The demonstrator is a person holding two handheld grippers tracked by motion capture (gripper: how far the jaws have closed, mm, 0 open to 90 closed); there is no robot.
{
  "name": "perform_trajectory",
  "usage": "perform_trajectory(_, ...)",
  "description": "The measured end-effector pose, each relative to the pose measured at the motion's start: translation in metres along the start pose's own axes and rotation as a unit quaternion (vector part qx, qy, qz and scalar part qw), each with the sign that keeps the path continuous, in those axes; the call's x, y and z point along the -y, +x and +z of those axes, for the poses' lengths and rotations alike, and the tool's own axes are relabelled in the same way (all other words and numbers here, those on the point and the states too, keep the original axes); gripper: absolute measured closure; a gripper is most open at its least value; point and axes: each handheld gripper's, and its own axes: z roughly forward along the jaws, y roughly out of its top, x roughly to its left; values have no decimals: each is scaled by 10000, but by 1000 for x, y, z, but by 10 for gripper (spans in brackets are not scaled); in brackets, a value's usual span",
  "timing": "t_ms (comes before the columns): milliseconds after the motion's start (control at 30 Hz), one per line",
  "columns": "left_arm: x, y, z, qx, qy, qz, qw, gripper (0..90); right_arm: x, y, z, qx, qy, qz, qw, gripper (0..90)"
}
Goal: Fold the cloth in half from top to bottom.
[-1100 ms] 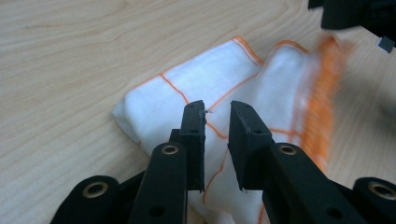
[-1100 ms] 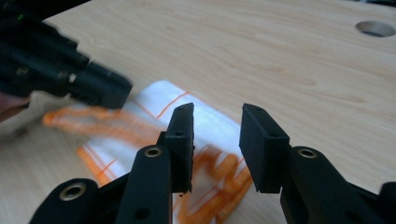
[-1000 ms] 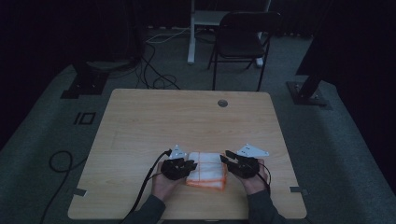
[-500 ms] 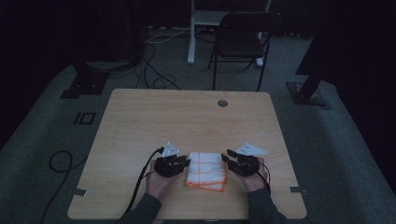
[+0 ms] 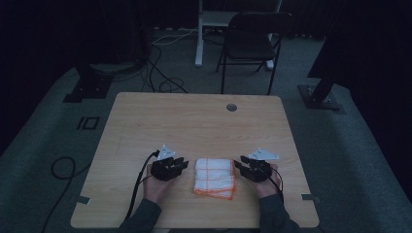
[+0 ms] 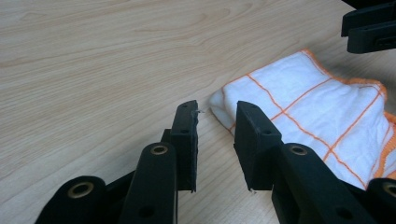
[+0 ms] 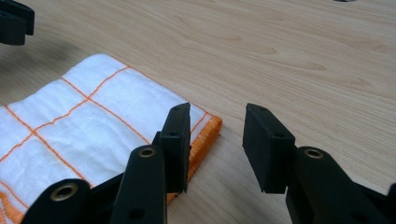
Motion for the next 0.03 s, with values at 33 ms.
perform_trajectory(33, 0, 0, 0, 0, 0, 0, 10000, 706, 0, -1, 0, 14, -6, 0, 10000, 615)
